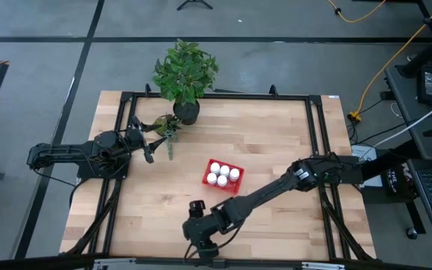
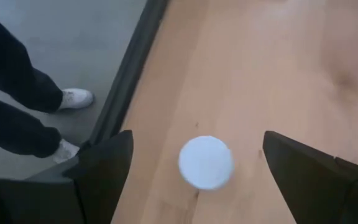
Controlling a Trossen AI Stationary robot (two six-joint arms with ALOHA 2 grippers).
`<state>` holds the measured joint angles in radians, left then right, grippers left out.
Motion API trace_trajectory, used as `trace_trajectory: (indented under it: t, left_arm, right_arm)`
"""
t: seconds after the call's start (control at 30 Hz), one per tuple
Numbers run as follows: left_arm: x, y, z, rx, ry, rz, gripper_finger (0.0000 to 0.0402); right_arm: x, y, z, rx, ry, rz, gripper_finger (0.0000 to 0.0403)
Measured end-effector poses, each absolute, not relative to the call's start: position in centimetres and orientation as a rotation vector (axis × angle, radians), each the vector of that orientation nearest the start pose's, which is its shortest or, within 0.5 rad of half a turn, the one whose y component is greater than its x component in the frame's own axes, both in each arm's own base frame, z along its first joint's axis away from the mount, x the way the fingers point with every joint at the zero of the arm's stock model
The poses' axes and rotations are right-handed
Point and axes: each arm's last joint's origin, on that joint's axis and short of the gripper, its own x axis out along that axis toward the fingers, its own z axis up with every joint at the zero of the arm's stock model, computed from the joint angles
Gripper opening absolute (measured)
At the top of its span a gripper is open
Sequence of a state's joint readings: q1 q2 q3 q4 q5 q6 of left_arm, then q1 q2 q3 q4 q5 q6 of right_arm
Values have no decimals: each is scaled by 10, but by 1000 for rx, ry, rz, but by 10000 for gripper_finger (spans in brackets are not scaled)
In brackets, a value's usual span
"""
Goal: Pick and place pill bottles into a basket
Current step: Put the white pill bottle into the red bin
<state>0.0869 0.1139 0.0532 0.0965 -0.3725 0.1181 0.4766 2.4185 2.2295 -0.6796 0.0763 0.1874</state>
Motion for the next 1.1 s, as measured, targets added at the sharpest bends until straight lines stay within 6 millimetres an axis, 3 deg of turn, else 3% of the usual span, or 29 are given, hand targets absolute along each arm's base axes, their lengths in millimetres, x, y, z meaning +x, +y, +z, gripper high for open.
trace_trajectory:
  t: [0.5, 0.7, 0.87, 1.1]
  left_arm:
    - [99, 19, 182, 111, -8, 461, 246]
    - [99, 19, 182, 111, -7, 461, 244]
    - [99, 19, 182, 112, -6, 461, 246]
    - [99, 19, 182, 112, -5, 461, 244]
  right_arm:
    - [487, 240, 168, -98, 936, 299, 359]
    - [489, 239, 163, -88, 942, 291, 348]
    - [489, 239, 159, -49, 963, 293, 298]
    - [490, 239, 159, -16, 965, 279, 171]
